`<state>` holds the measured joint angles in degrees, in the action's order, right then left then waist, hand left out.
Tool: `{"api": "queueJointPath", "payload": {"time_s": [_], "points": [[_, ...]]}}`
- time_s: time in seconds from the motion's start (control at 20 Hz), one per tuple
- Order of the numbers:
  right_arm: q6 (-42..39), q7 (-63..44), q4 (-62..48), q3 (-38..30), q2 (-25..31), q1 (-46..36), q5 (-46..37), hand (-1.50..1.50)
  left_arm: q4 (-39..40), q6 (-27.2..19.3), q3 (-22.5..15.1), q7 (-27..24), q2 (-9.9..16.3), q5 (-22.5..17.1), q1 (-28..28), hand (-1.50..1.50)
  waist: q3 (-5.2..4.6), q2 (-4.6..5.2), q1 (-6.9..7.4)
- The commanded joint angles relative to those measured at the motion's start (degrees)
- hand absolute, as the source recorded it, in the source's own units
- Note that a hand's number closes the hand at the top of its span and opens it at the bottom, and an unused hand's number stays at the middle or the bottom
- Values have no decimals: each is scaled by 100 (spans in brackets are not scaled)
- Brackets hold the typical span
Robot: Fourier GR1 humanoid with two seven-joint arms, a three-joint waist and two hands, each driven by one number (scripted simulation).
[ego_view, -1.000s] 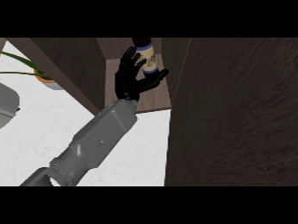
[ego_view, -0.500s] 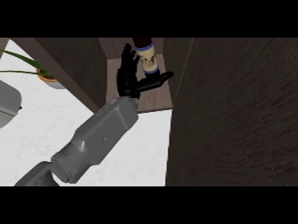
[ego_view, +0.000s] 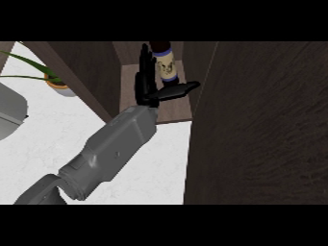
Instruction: Pick up the wine, place it into the cabinet and close the cabinet
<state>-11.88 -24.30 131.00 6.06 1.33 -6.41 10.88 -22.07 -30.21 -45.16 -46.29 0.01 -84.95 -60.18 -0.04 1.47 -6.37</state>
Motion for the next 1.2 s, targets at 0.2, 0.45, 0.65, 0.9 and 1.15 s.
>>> {"api": "queueJointPath", "payload": {"time_s": [0.2, 0.45, 0.65, 0.9, 1.15], "points": [[59, -382, 321, -62, 80, -59, 228, -150, -317, 152, -178, -367, -1, -224, 153, -150, -1, -38, 90], [19, -165, 40, -218, 101, 24, 191, -150, -561, 342, -347, -393, -1, -325, 305, -150, 2, -63, 253], [16, -267, 327, -302, 165, 177, 295, -150, -840, 107, -523, -430, -1, -398, 280, -150, 4, -79, 265], [201, -231, 176, -20, -2, 187, -125, -150, -1400, -128, -793, -725, -1, -226, 715, -150, 3, -119, 440], [352, -428, 398, 157, -31, 201, -394, -150, -1449, -84, -733, -664, 0, 51, 747, -150, 2, -135, 520]]}}
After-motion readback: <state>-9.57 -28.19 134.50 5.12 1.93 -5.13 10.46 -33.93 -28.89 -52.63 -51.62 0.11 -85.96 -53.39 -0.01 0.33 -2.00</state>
